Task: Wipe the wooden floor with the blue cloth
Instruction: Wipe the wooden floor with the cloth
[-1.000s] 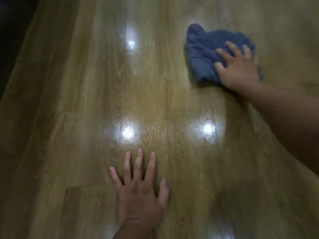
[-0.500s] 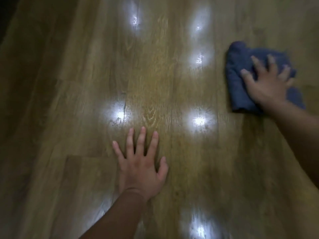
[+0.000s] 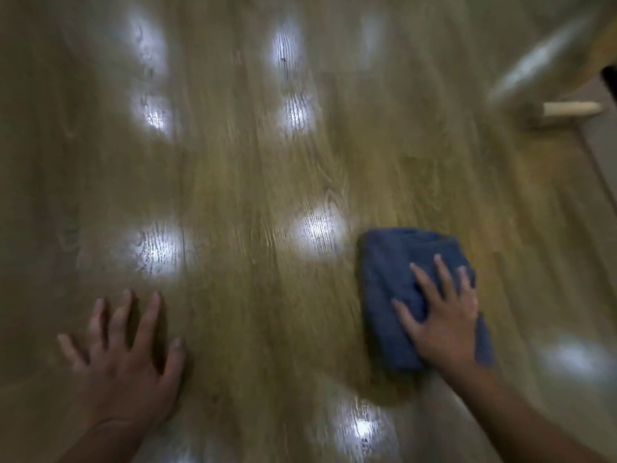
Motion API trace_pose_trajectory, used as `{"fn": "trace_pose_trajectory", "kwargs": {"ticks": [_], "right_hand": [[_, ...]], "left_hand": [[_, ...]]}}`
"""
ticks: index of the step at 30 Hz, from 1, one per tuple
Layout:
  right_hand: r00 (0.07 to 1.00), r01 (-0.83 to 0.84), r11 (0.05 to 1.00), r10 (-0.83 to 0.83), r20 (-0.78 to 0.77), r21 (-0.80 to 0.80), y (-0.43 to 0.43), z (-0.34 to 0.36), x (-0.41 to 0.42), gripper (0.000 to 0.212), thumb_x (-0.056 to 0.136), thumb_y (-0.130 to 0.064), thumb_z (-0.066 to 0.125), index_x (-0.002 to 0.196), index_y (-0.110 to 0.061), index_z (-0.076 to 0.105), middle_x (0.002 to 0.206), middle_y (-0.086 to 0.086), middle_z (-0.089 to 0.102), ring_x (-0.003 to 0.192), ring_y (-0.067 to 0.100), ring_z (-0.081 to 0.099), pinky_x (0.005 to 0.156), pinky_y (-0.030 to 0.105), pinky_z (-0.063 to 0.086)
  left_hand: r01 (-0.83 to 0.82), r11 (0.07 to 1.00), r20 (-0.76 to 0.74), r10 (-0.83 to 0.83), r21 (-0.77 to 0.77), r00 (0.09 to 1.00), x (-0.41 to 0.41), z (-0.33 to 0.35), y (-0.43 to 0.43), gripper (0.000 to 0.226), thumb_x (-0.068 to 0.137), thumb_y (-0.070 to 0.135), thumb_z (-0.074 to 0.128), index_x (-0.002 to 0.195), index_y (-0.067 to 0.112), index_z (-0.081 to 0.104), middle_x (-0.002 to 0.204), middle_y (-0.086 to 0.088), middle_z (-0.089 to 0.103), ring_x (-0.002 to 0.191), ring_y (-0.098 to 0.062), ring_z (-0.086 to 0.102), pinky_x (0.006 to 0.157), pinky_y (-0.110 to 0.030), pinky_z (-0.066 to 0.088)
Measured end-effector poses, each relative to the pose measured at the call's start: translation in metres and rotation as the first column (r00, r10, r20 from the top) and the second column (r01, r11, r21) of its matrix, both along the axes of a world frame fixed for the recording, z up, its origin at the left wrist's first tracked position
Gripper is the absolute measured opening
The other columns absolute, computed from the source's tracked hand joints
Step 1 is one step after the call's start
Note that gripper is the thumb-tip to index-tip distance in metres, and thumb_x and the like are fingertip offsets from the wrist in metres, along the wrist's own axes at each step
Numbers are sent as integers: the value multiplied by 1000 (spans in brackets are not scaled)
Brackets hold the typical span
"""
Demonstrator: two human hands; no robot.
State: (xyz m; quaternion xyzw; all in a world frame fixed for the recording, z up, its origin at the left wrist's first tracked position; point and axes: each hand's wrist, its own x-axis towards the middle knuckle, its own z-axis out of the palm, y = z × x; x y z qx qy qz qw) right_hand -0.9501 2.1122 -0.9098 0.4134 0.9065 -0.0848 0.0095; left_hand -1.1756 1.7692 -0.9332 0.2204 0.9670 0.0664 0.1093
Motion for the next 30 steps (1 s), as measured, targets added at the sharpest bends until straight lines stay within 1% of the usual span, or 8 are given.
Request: {"fn": "trace_pose_trajectory", "kwargs": {"ticks": [3, 8, 12, 14, 16, 19, 25, 30], "right_hand": [[958, 284, 955, -280, 60, -84, 61, -5, -60, 86, 74, -84, 21, 151, -45, 30, 168, -4, 10, 153, 39, 4, 119, 64, 9], [962, 256, 966, -251, 103, -42, 82, -18, -84, 82, 78, -84, 16, 153, -51, 15, 169, -5, 1, 152, 41, -3, 119, 65, 4], [968, 226, 973, -221, 122, -37, 81, -20, -82, 82, 78, -84, 12, 153, -51, 10, 168, -5, -1, 152, 41, -5, 119, 65, 2], [976, 178, 983, -170, 137, -41, 88, -19, -84, 82, 77, -83, 9, 153, -52, 7, 168, -4, -3, 151, 41, -7, 118, 66, 2], [989, 65, 998, -61, 137, -23, 98, -19, -84, 80, 78, -83, 8, 152, -54, 6, 168, -5, -5, 152, 41, -7, 119, 65, 3], [990, -96, 995, 96, 104, -11, 126, -19, -94, 78, 79, -83, 13, 152, -55, 15, 168, -5, 2, 152, 38, -4, 120, 63, 4], [958, -286, 958, 286, 13, -3, 213, -20, -141, 78, 78, -83, 24, 149, -51, 34, 165, -6, 21, 152, 36, 9, 120, 61, 12], [993, -115, 993, 114, 39, 6, 273, -26, -202, 79, 76, -85, 21, 149, -54, 26, 166, -8, 17, 153, 34, 8, 120, 60, 11]], "left_hand": [[9, 1000, -21, -10, -10, 1000, 0, -2, -1, 73, 82, 54, 37, 142, 16, 52, 154, -16, 37, 146, -40, 22, 113, -69, 6], [-25, 998, -68, 21, -64, 997, 5, 6, 0, 70, 80, 53, 38, 129, 9, 60, 146, -20, 45, 140, -42, 31, 112, -68, 13], [74, 997, -113, -72, 17, 991, -27, 27, 78, 52, 72, 43, 38, 111, 17, 63, 123, -12, 56, 113, -39, 49, 109, -65, 25], [135, 984, -83, -126, 117, 989, -47, 37, 152, 56, 75, 41, 41, 126, 22, 56, 139, -9, 50, 129, -35, 42, 117, -61, 12], [185, 980, -1, -185, 74, 983, -49, 34, 218, 62, 87, 49, 35, 146, 31, 37, 160, -3, 28, 150, -29, 16, 120, -62, -3], [280, 959, -11, -281, -48, 960, -39, 1, 253, 68, 94, 63, 17, 156, 38, 8, 168, 0, -4, 152, -30, -16, 117, -66, -8], [285, 957, -44, -288, -56, 957, -37, -8, 252, 70, 93, 62, 24, 157, 34, 17, 167, -6, 11, 153, -36, -5, 116, -69, 2], [308, 951, -10, -309, -38, 951, -40, -7, 255, 72, 87, 58, 36, 153, 28, 34, 163, -10, 24, 151, -42, 9, 114, -73, 8]]}}
